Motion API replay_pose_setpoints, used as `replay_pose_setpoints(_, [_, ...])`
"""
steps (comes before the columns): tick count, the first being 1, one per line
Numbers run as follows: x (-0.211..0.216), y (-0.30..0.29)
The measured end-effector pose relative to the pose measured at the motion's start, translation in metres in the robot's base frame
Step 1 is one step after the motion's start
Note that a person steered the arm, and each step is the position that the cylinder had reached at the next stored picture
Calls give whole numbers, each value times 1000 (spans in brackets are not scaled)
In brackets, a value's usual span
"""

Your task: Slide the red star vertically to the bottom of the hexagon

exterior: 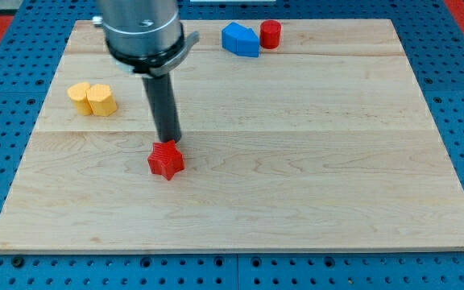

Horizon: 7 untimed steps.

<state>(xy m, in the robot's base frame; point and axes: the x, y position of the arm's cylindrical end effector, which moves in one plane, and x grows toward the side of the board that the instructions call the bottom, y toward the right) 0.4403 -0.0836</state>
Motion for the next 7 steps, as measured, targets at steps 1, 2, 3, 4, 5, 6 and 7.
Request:
replay_pose_setpoints(1, [-16, 43])
replay_pose_setpoints(2, [35, 43])
replay_pose_setpoints(3, [40, -25])
replay_pose_setpoints(4, [74, -75])
replay_pose_setpoints(5, [61, -75])
replay_pose_setpoints(6, [87, -52])
replay_pose_setpoints(7, [125, -28])
